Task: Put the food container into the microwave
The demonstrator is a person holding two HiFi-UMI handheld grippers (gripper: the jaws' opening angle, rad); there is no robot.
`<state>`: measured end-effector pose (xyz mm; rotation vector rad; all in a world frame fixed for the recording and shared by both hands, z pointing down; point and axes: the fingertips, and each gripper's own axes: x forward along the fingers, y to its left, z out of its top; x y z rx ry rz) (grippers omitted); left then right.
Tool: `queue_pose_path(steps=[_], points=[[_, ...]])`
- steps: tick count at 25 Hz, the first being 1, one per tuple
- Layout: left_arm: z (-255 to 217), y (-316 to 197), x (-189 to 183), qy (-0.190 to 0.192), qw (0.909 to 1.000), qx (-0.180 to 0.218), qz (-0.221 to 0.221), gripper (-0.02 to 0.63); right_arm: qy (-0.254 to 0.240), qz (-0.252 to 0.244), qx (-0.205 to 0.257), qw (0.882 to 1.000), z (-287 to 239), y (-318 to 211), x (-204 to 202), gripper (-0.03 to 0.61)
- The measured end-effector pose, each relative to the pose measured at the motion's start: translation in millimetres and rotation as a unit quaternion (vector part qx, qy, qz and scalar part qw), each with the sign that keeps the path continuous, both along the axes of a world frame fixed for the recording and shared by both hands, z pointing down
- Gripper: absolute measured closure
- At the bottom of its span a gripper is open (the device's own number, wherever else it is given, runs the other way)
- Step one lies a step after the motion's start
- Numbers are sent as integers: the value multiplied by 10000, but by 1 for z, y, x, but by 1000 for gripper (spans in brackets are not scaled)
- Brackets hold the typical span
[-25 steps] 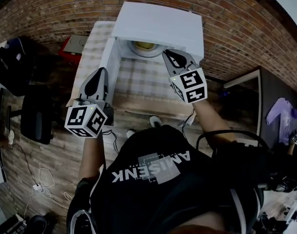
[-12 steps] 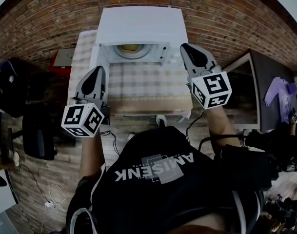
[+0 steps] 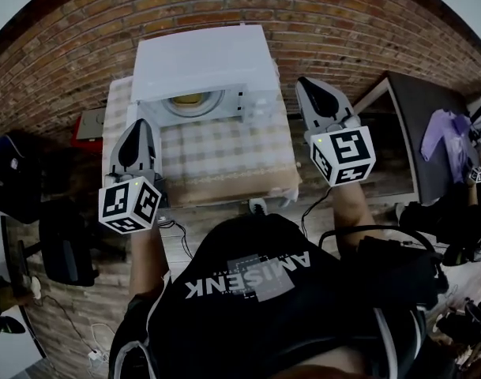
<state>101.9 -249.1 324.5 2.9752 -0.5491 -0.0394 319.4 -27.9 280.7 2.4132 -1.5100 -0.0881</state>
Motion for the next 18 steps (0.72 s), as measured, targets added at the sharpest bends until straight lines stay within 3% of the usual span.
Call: queue_pose_path(steps=[10, 18], points=[[1, 10, 35, -207, 9994, 98, 274, 601, 84, 539, -41, 9985, -2, 26, 38, 538], [-6, 5, 40, -144, 9996, 236, -96, 601, 111, 553, -91, 9984, 4, 27, 52, 538]])
